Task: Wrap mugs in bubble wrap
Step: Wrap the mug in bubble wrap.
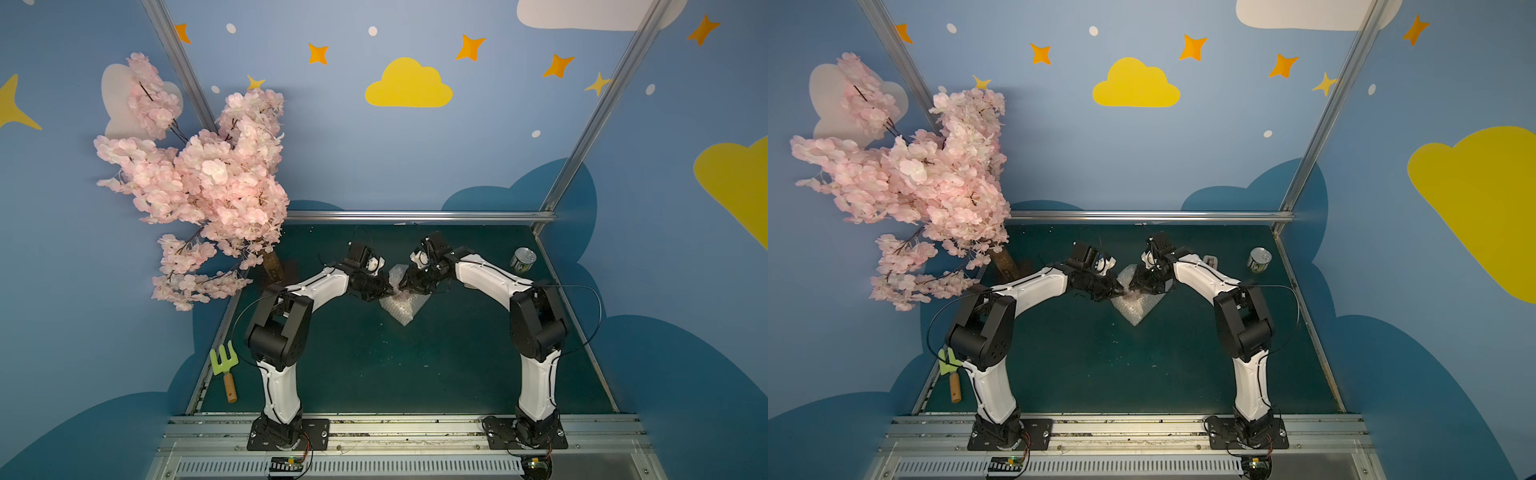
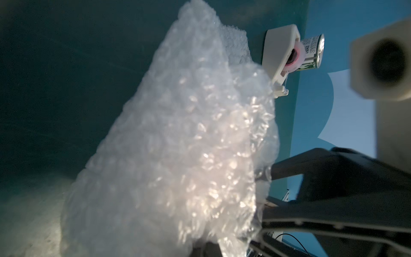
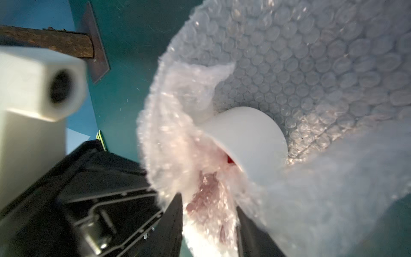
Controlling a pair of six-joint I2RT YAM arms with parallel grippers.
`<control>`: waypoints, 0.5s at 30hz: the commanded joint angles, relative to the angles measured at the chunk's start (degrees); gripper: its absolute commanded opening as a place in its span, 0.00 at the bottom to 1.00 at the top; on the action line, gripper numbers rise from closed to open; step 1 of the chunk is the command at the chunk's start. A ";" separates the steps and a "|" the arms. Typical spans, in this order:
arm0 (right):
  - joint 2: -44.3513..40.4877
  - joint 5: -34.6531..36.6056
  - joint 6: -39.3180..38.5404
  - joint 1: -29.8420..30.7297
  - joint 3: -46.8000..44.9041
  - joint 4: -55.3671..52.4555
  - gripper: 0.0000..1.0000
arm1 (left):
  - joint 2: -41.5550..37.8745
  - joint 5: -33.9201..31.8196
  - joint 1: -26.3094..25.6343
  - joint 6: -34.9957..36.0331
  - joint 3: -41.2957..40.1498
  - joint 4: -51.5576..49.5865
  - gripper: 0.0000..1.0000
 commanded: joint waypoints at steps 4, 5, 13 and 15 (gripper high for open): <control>-2.43 -1.32 1.43 -0.23 -1.15 2.15 0.44 | 1.75 -3.35 -0.45 1.73 -1.09 -5.54 0.03; -2.45 -1.42 1.57 -0.26 -1.59 2.73 0.45 | 1.90 -2.76 -0.53 1.82 -0.79 -5.25 0.03; 1.50 -2.19 1.13 0.54 0.33 2.63 0.47 | 1.69 -0.10 -2.48 3.27 -0.74 -3.02 0.03; 1.92 -2.13 0.81 1.10 0.40 2.44 0.48 | 2.37 0.43 -2.90 3.82 -0.25 -3.51 0.03</control>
